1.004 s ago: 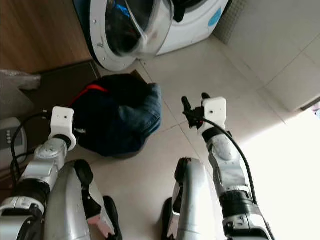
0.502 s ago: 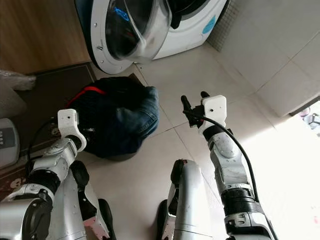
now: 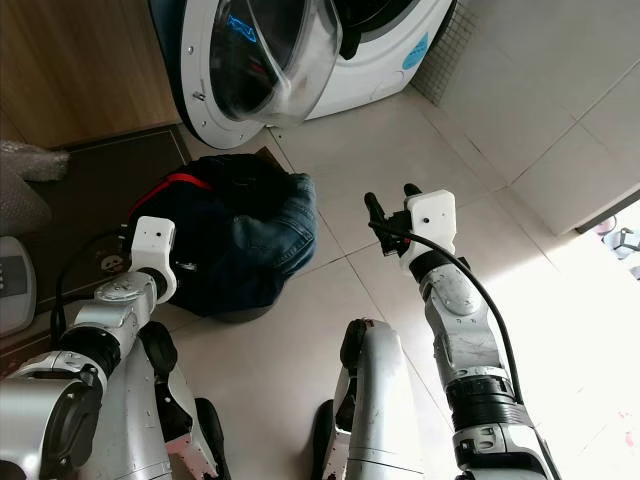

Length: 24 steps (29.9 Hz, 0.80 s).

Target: Clothes washing

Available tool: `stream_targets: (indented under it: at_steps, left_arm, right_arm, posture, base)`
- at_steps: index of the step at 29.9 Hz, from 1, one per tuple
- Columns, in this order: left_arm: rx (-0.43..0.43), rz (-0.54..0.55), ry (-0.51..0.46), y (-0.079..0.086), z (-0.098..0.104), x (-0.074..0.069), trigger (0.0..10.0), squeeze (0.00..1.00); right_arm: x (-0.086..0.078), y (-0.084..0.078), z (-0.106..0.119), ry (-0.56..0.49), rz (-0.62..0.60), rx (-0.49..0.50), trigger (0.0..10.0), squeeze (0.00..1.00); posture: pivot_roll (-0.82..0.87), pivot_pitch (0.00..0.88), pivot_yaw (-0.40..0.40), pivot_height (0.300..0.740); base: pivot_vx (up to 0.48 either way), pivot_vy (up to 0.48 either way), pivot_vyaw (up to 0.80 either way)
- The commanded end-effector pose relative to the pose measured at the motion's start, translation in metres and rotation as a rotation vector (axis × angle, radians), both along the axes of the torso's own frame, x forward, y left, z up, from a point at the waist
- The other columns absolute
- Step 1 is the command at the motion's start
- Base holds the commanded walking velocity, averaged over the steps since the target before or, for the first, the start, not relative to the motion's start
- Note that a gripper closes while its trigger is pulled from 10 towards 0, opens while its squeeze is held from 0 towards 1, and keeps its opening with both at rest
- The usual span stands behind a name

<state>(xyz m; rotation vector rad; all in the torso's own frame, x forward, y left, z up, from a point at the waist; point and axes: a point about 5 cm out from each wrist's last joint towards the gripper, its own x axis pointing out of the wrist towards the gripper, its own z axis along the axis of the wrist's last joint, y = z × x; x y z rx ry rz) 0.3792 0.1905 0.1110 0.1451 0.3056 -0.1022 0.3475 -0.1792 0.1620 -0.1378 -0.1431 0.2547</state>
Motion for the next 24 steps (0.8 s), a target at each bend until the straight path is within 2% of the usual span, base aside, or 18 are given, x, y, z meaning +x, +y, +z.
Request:
stream_targets:
  at_steps: [1, 5, 13, 24]
  left_arm:
    - [0.014, -0.017, 0.021, -0.0058, -0.0062, -0.0018, 0.0, 0.00]
    - [0.021, -0.009, 0.007, -0.0073, -0.0057, -0.0013, 0.0, 0.00]
    - [-0.023, 0.032, -0.030, -0.0066, -0.0056, -0.0020, 0.0, 0.00]
    - [-0.042, 0.062, -0.072, -0.0008, -0.0027, -0.0021, 0.0, 0.00]
  right_arm:
    - [-0.0032, -0.0075, -0.0009, 0.006, -0.010, -0.015, 10.0, 0.00]
    - [-0.0033, -0.0071, -0.0018, 0.010, -0.009, -0.018, 10.0, 0.00]
    - [-0.0023, -0.0042, -0.0004, 0.008, -0.001, -0.014, 10.0, 0.00]
    - [-0.0027, -0.0030, -0.0020, 0.012, -0.001, -0.010, 10.0, 0.00]
  posture:
    - [0.03, 0.247, -0.200, 0.437]
    - [0.03, 0.246, -0.204, 0.437]
    - [0.03, 0.245, -0.206, 0.437]
    - [0.03, 0.248, -0.201, 0.437]
  base:
    - [0.000, 0.000, 0.00]
    - [0.000, 0.000, 0.00]
    - [0.000, 0.000, 0.00]
    - [0.000, 0.000, 0.00]
